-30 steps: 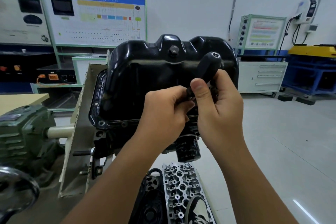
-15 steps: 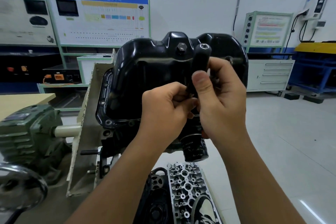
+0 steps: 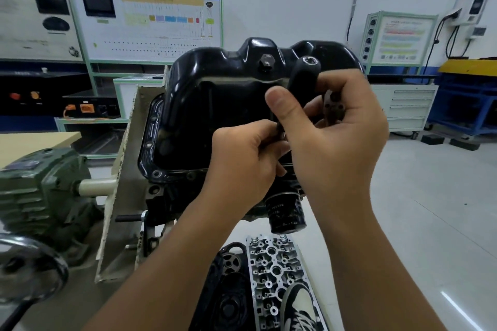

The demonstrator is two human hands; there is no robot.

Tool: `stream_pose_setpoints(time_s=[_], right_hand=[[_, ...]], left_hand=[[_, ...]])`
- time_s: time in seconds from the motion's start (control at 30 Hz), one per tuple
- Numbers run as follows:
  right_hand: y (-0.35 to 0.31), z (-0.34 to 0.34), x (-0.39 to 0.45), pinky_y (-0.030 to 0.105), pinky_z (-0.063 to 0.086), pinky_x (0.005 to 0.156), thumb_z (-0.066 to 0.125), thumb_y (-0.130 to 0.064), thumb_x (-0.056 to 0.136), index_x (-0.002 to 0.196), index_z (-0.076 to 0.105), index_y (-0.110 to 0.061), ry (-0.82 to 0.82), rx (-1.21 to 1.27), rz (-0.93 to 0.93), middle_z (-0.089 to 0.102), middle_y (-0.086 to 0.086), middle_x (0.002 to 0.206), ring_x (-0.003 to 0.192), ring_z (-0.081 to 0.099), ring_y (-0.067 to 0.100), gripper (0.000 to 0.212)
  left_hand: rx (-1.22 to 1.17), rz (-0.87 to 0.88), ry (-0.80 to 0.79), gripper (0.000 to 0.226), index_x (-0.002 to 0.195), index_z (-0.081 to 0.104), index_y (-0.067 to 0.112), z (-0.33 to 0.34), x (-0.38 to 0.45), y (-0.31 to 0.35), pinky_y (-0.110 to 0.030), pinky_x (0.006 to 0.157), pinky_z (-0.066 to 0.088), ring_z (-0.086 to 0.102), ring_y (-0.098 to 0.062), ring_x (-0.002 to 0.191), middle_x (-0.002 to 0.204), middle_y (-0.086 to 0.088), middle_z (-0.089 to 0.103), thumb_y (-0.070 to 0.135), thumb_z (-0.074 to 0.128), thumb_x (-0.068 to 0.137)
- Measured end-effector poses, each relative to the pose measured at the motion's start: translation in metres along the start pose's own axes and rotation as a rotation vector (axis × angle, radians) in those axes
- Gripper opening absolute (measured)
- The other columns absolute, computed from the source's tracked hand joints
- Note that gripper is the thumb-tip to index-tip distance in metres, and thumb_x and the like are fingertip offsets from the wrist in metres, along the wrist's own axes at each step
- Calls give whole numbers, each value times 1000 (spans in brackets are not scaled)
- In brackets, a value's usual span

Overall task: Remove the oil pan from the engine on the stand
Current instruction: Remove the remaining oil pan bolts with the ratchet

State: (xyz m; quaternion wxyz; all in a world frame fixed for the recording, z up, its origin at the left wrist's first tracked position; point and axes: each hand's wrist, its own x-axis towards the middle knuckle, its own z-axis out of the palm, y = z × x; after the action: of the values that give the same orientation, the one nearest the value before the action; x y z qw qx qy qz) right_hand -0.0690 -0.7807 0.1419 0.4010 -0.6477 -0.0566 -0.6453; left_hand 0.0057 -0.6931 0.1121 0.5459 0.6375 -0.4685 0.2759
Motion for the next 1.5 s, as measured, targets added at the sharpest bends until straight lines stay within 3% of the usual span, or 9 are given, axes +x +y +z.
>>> stream_pose_setpoints(time_s=[0.13, 0.4, 0.53, 0.67, 0.87, 1.07, 1.2, 1.3, 1.5], right_hand=[[-4, 8, -1, 26, 49, 67, 74, -38, 93, 98, 65, -20, -16, -117, -31, 62, -4, 78, 74, 62, 15, 21], [16, -11, 18, 16, 43, 60, 52, -15, 106, 116, 60, -18, -432, 346, 105, 58, -17, 77, 63, 52, -1, 13], [18, -22, 21, 14, 40, 52, 48, -13, 107, 118, 58, -10, -499, 458, 151, 55, -18, 73, 56, 48, -1, 15], [5, -15, 14, 21, 45, 57, 72, -26, 96, 102, 68, -20, -290, 232, 84, 60, -8, 71, 60, 54, 5, 10], [-17, -1, 7, 25, 50, 64, 87, -50, 77, 88, 63, -22, 101, -195, -128, 62, -12, 73, 68, 63, 11, 38], [-19, 4, 8, 22, 49, 66, 77, -35, 90, 94, 66, -18, -19, -176, -84, 62, -13, 76, 70, 61, 8, 20], [-6, -2, 22, 17, 43, 64, 70, -20, 96, 98, 64, -22, -268, 72, -17, 59, -16, 73, 64, 55, 1, 7], [6, -17, 34, 14, 43, 61, 61, -9, 101, 106, 61, -17, -444, 330, 75, 58, -17, 77, 60, 53, -2, 9], [0, -20, 33, 15, 41, 57, 59, -16, 103, 106, 66, -15, -418, 312, 90, 59, -22, 70, 56, 53, -2, 7]], left_hand=[[107, 27, 118, 51, 70, 53, 34, 4, 2, -1, -11, 54, 39, 53, 2, 51, 57, 23, 49, -12, 71, 84], [-33, 35, -20, 2, 93, 73, 5, -1, -1, -7, -28, 55, 56, 71, -12, 58, 73, 2, 70, 6, 72, 92], [-32, 7, -81, 8, 95, 73, 3, -3, 2, -9, -33, 59, 58, 71, -15, 60, 71, -6, 70, -2, 68, 93], [-12, 14, 25, 5, 90, 73, 0, 3, -1, -7, -24, 54, 54, 71, -12, 58, 69, -2, 70, -3, 70, 92], [72, 115, 153, 19, 77, 68, 11, 8, -3, -5, -4, 53, 35, 56, 4, 49, 63, 23, 52, -4, 65, 87], [115, 144, 255, 40, 74, 56, 25, 12, -2, -6, 0, 55, 32, 52, 13, 51, 60, 30, 42, -8, 76, 87], [-1, 37, 201, 13, 82, 69, 4, 8, -5, -10, -16, 51, 48, 66, -2, 53, 67, 10, 66, 13, 73, 90], [-74, -5, 8, 5, 99, 72, 10, 1, -2, -10, -20, 51, 52, 72, -13, 59, 77, 2, 70, 8, 71, 94], [-64, -58, -48, 11, 97, 74, 7, -3, 3, -8, -15, 51, 48, 71, -15, 56, 70, 4, 69, -2, 70, 93]])
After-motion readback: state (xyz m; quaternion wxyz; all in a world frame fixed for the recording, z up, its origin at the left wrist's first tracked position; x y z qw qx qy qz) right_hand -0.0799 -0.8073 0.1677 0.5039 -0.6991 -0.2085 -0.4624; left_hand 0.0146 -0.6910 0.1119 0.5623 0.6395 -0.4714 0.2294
